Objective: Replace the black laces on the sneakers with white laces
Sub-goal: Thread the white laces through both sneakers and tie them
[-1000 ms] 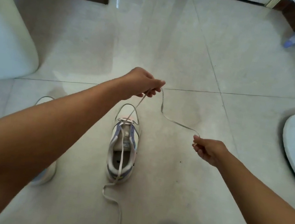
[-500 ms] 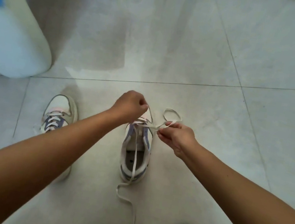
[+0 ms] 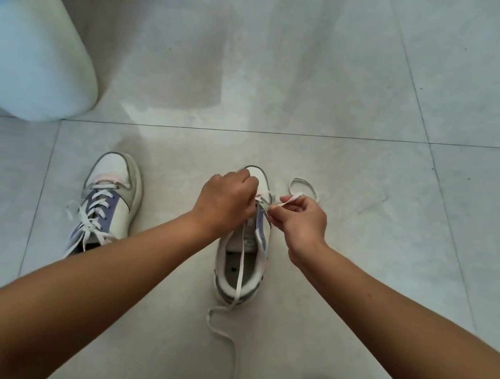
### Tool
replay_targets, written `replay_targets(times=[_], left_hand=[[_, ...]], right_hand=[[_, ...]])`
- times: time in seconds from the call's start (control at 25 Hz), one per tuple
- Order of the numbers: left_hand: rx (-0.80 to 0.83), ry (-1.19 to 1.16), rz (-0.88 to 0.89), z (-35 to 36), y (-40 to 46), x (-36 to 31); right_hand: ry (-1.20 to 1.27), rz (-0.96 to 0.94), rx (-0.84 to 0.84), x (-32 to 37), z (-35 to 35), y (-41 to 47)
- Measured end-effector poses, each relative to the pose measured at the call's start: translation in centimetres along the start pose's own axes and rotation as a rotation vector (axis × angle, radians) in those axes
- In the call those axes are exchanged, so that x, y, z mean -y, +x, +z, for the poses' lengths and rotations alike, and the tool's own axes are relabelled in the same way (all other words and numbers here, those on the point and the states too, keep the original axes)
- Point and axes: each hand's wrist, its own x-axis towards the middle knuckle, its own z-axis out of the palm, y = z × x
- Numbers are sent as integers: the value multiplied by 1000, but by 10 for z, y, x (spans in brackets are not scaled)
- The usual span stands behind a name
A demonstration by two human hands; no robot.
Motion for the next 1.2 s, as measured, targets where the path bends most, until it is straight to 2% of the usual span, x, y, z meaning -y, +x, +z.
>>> replay_targets(times=[0.2,0.28,0.36,0.48,0.64,0.8,0.88,1.0,1.04,1.2], left_hand=[[-19,-82,20,9,-7,1],[27,-149,-113,7,-11,-1],[98,-106,-207,5,-15,-4],[107,-147,-267,5,-19,-12],[108,-198,-348,15,-15,-15],[97,-141,-327,20,-13,-15],[91,-165,-329,21,-13,-16],[208,-157,-285,12,-7,-17],[246,-154,-254,6,-6,-16],[403,-329,-118,-41,-24,2]], right_hand=[[-102,-68,54,-3,3,2],[-174,-113,91,-5,4,5],[-230,-147,102,-5,3,7],[-171,-140,118,-7,3,5],[-14,-2,92,-15,7,2],[18,14,135,-10,1,4],[-130,33,184,-11,-4,-5],[-483,89,373,-17,-8,-24],[-526,68,381,-21,-7,-25],[-388,109,209,-25,-3,-24]])
